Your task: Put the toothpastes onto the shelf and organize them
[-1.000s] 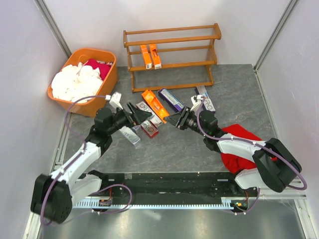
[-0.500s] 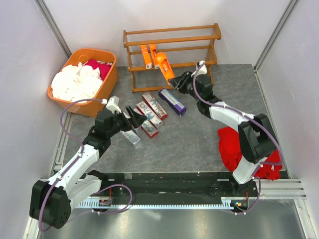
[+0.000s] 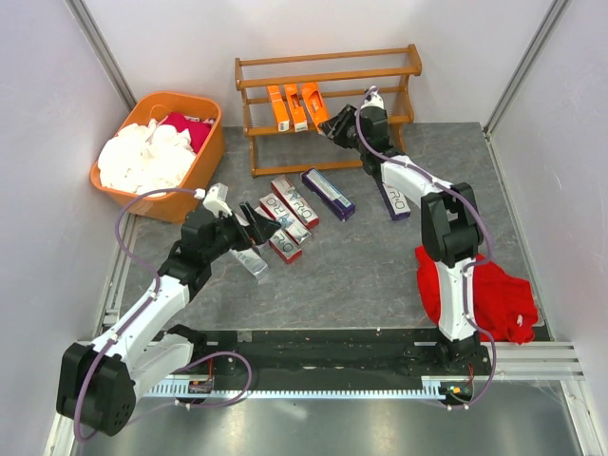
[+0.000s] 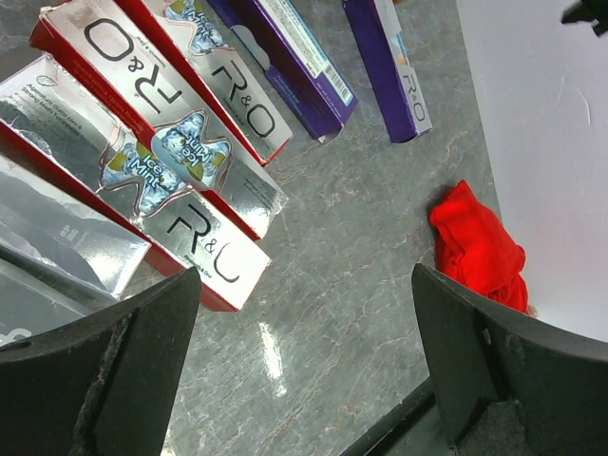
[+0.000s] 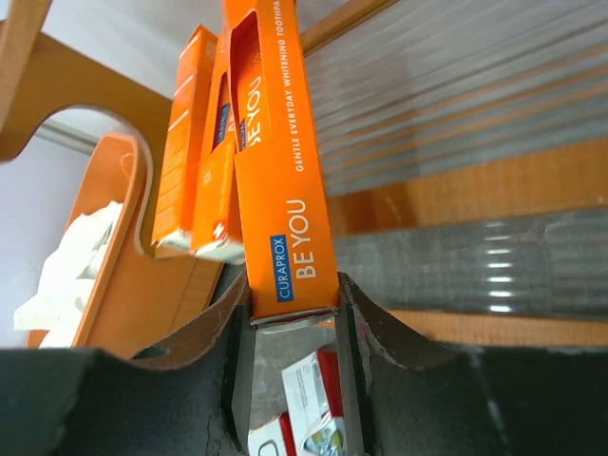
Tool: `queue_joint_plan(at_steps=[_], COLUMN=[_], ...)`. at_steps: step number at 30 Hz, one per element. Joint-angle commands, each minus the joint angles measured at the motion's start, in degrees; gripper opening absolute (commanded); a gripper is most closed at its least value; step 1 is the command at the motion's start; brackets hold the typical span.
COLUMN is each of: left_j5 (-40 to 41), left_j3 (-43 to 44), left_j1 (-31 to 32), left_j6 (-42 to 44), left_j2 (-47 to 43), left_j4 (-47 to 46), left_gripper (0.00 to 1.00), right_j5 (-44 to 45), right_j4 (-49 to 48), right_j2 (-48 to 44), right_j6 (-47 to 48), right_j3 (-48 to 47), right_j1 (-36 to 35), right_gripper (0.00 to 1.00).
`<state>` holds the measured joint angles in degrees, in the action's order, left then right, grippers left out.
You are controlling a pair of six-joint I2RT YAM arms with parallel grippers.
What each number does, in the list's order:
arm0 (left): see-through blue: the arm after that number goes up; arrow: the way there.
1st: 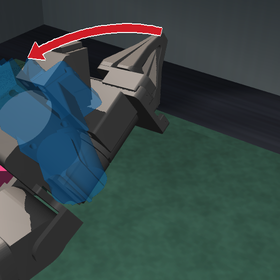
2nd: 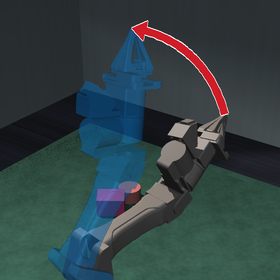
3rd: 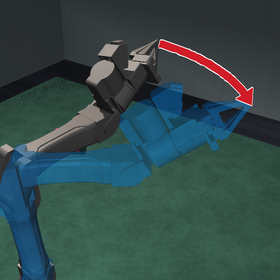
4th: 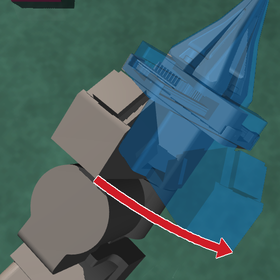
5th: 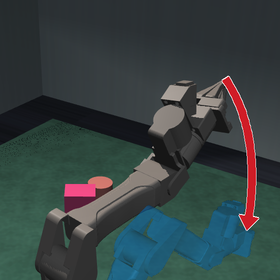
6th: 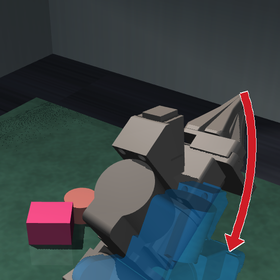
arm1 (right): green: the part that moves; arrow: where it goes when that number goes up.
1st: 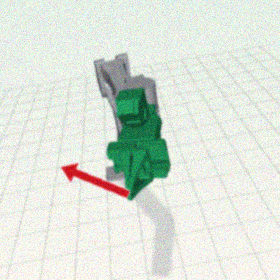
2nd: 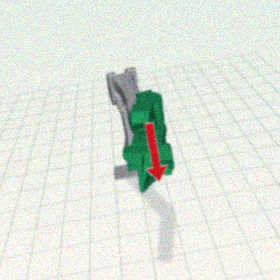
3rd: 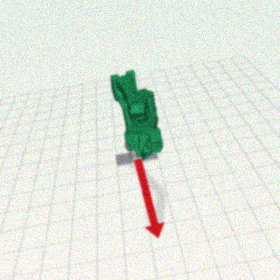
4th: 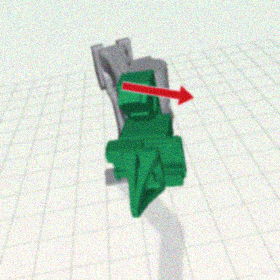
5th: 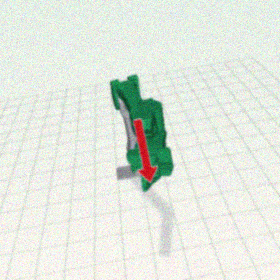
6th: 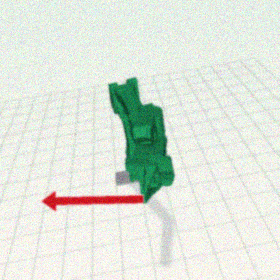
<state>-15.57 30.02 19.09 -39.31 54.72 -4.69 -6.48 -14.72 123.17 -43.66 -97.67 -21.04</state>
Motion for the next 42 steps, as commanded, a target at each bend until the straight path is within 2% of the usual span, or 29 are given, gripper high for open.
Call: queue_joint_plan(at_steps=[1, 9, 11, 14, 15, 17, 18, 20, 26, 29, 36, 42], left_j5=[-1.48, -2.53, -2.8, -3.06, -2.97, -3.06, -3.06, -3.32, -3.76, -4.03, -3.77, -3.14], left_j3=[0.13, 0.21, 0.13, 0.04, -0.05, -0.05, -0.14, -0.31, -0.75, -0.93, -1.02, -0.84], left_j1=[0.07, -0.02, -0.02, -0.02, 0.07, 0.07, -0.02, 0.07, 0.07, 0.07, -0.02, 0.07], left_j6=[1.6, 1.25, 1.17, 1.16, 1.17, 1.17, 1.17, 1.08, 0.64, 0.64, 0.55, -0.33], left_j2=[-0.58, -0.58, -0.75, -0.93, -0.84, -0.67, -0.75, -0.67, -0.58, -0.58, 0.56, 3.37], left_j4=[-2.69, -2.69, -2.78, -2.78, -2.78, -2.78, -2.87, -3.05, -3.57, -3.57, -3.66, -3.13], left_gripper=[1.0, 1.0, 1.0, 1.0, 1.0, 1.0, 1.0, 1.0, 1.0, 1.0, 1.0, 1.0], right_j5=[0.86, -1.43, -1.69, -2.66, -2.83, -3.45, -3.63, -4.15, -1.0, 0.93, 4.63, 10.51], right_j4=[-1.01, -1.01, -2.06, -3.56, -3.56, -4.17, -4.52, -6.8, -4.62, -4.27, -3.65, 3.28], right_j2=[3.2, 12.17, 13.05, 13.23, 13.06, 12.09, 11.57, 9.2, 1.91, -3.01, -18.29, -24.11], right_j6=[-2.04, -9.06, -10.39, -11.89, -12.06, -12.06, -12.15, -11.89, -7.77, -4.26, 3.12, 12.01], right_j3=[-7.7, -17.28, -17.12, -16.15, -15.63, -14.49, -12.57, -8.88, -1.31, 5.79, 21.8, 29.9], right_j1=[0.3, 0.12, 0.03, -0.06, -0.23, -0.49, -0.41, -0.32, -0.32, -0.23, -0.23, -2.86], right_gripper=[0.32, 0.4, 0.43, 0.56, 0.65, 0.71, 0.77, 0.82, 0.93, 0.98, 0.98, 0.98])
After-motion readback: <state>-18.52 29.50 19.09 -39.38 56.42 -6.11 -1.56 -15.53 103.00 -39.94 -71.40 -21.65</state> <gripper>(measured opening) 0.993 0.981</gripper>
